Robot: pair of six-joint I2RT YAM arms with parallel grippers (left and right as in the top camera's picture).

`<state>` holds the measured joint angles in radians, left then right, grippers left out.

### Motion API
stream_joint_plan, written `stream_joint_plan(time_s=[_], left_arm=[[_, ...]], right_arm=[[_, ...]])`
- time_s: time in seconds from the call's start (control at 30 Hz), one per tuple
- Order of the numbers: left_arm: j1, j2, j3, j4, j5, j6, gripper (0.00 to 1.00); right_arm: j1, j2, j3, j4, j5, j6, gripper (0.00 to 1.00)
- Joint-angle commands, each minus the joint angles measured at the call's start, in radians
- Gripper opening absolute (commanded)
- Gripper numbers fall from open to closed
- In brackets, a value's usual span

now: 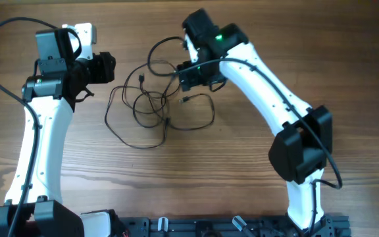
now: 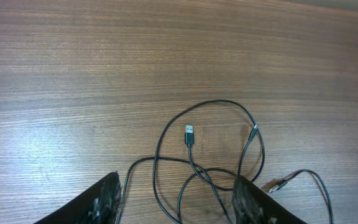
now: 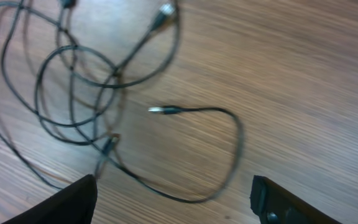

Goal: Untangle cables

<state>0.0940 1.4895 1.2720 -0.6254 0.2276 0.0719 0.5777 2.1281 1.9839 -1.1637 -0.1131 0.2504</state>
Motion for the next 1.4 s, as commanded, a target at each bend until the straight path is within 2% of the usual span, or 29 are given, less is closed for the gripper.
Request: stream_joint_plan(time_s=[0.0, 0.1, 0.5, 0.63, 1.0, 1.37], left_arm=[[0.011, 0.003, 0.004, 0.005, -0.12, -0.078, 0.58], [0.013, 0.003, 0.004, 0.003, -0.234, -0.137, 0.58], [0.016, 0.003, 0.004, 0.0, -0.225, -0.141, 0.58], [0.016, 0.003, 0.004, -0.005, -0.209, -0.141, 0.57], [0.016, 0.003, 0.004, -0.012, -0.172, -0.141, 0.57], [0.016, 0.003, 0.004, -0.012, -0.119, -0.14, 0.57]], right_arm=[[0.051, 0.026, -0.031, 0.054, -0.017, 0.075, 0.81], [0.08, 0.026, -0.053, 0.09, -0.008, 0.107, 0.81], [0.157, 0.026, -0.202, 0.269, 0.053, 0.295, 0.81], [0.181, 0.027, -0.246, 0.349, 0.064, 0.302, 0.81], [0.189, 0.119, -0.254, 0.381, 0.034, 0.278, 0.8], [0.209, 0.14, -0.254, 0.46, 0.022, 0.336, 0.8]])
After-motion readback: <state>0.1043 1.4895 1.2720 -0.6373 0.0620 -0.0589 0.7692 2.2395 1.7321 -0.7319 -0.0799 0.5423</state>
